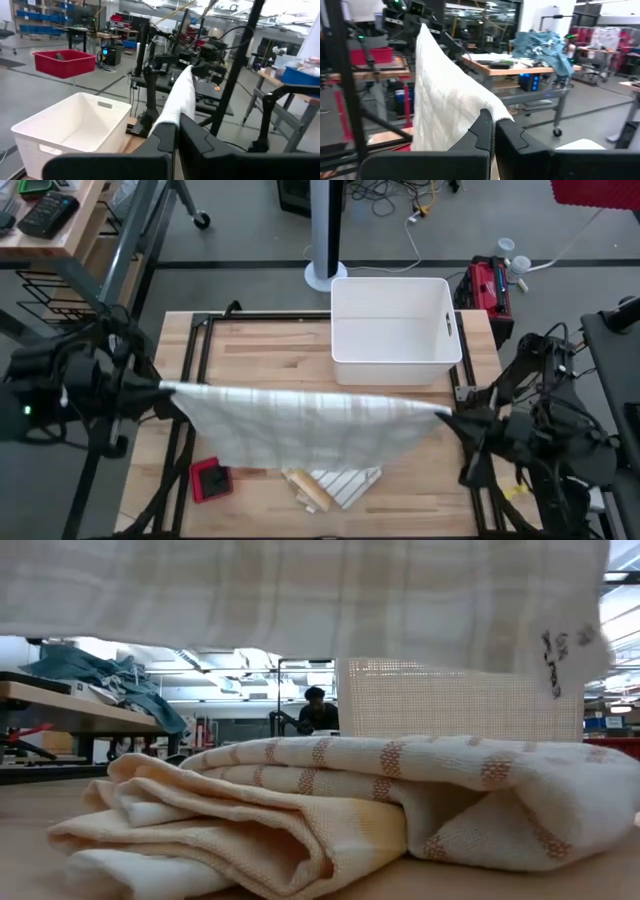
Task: Fold towel
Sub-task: Fold the light brown kitchen towel
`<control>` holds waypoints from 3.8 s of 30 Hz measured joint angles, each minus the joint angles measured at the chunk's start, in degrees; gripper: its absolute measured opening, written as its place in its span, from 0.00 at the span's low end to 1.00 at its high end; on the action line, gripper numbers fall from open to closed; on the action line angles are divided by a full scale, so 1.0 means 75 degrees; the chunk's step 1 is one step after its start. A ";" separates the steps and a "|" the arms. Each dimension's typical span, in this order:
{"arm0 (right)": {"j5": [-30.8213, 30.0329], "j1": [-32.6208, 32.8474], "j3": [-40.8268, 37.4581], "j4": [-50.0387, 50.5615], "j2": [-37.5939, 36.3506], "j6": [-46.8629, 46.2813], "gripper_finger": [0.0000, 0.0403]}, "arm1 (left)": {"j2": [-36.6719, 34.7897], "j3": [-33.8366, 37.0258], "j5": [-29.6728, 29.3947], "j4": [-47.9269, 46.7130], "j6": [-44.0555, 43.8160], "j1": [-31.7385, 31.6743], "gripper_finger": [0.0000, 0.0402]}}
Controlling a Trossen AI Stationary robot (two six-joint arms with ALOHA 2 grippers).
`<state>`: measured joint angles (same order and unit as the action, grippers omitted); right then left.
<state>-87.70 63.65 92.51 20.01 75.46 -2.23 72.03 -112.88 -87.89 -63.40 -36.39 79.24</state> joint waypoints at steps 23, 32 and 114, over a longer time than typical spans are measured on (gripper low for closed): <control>0.3273 0.0164 -0.0120 0.6445 0.1691 -0.9732 0.00 | 0.1522 0.4141 0.2202 0.0696 -0.5820 0.0000 0.00; 0.5185 0.0209 -0.0072 0.6403 0.3027 -1.1601 0.00 | 0.2609 0.5363 0.3422 0.2780 -0.6514 -0.0091 0.00; 1.0034 -0.3726 -0.2987 0.4696 0.3757 -0.4941 0.31 | 0.2834 0.9637 0.9790 0.7712 -0.2243 -0.4281 0.19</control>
<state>-12.45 35.70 70.11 55.22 103.63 -39.29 93.28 -40.60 -14.46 -5.55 -53.21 47.13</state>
